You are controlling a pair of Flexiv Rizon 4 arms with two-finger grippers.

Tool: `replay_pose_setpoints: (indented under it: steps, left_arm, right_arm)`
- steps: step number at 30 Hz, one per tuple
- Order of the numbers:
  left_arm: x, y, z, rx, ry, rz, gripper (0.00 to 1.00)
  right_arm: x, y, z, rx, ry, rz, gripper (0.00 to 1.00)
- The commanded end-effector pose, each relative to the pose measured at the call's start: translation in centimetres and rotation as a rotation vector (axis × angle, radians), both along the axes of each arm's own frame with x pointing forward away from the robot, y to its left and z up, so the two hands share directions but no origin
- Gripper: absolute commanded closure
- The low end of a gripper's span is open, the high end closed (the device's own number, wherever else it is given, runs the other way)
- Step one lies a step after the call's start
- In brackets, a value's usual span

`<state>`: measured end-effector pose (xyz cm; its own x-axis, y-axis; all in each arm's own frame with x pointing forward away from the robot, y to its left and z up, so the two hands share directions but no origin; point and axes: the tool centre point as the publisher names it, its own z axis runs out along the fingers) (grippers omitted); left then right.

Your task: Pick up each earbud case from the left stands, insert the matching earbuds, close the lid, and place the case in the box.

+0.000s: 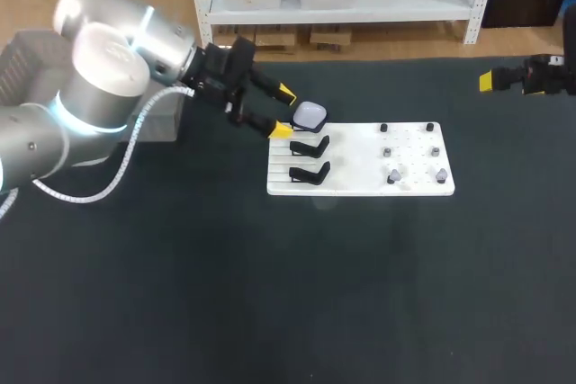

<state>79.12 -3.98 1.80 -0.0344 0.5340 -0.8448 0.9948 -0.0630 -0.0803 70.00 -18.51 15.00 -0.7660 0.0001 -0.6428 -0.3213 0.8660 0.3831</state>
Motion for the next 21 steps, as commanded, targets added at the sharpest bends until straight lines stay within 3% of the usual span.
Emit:
replay_pose_setpoints:
  steps: [1,16,19,21]
  left_arm:
    - [0.8,-0.7,-0.5,-0.01,0.004,-0.011,0.0]
    - [1.6,-1.5,-0.7,-0.025,-0.002,-0.018,0.0]
    - [1.8,-1.7,-0.7,-0.026,-0.005,-0.023,0.15]
    - [1.8,-1.9,-0.7,-0.027,-0.007,-0.028,0.17]
  right_arm:
    - [0.0,0.0,0.0,0.0,0.0,0.0,0.0]
    - [0.0,0.0,0.0,0.0,0.0,0.0,0.0]
    - [0.0,0.0,0.0,0.0,0.0,0.0,0.0]
    - [0.0,0.0,0.0,0.0,0.0,0.0,0.0]
